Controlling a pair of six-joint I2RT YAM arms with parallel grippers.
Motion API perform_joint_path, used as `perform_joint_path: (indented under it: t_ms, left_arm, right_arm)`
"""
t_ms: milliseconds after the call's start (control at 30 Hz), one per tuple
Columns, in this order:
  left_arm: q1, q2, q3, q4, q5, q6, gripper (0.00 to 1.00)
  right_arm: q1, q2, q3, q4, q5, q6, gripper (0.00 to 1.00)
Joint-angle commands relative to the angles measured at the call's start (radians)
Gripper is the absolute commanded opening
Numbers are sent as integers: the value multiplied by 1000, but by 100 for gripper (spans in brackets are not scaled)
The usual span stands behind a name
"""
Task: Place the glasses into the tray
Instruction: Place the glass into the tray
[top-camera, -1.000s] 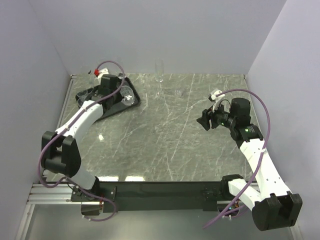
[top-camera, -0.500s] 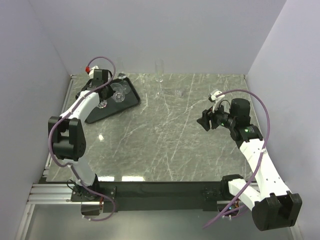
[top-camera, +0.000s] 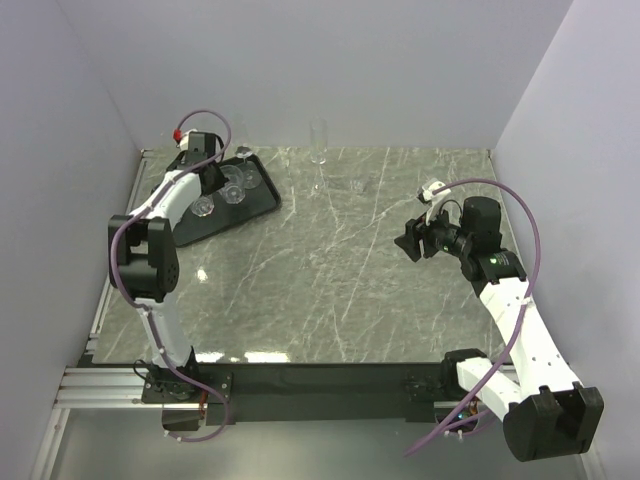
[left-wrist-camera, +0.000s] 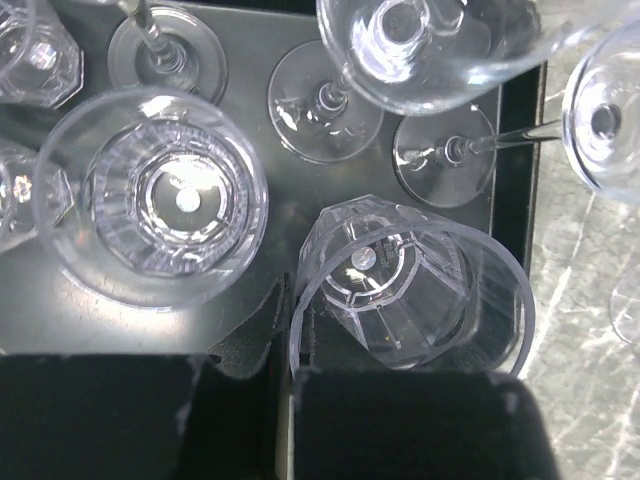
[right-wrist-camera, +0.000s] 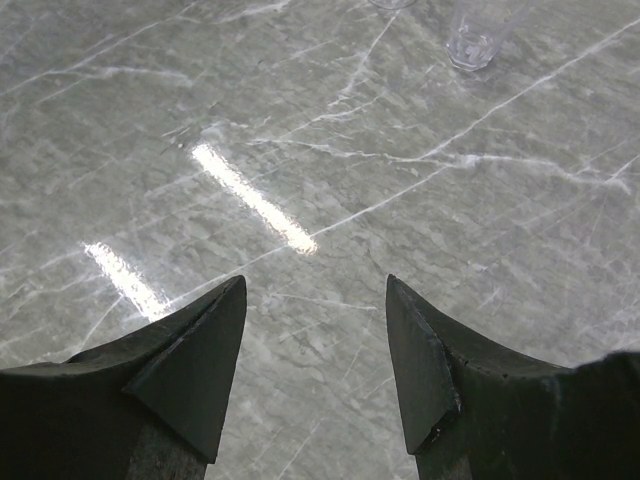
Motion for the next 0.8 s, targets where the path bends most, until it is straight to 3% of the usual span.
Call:
perform_joint_path:
  t_ms: [0,367,767]
  left_arm:
    - [6,23,84,5,1,40,1]
    - [20,121,172,-26,6,76,2]
    - [26,126,146,-21,9,83,3]
  right_arm:
    - [-9,-14,-4,36,-6,-16,65]
    - [-11,-14,-4,38,-3,-16,65]
    - [-14,-13,-6,39,-2,-16,65]
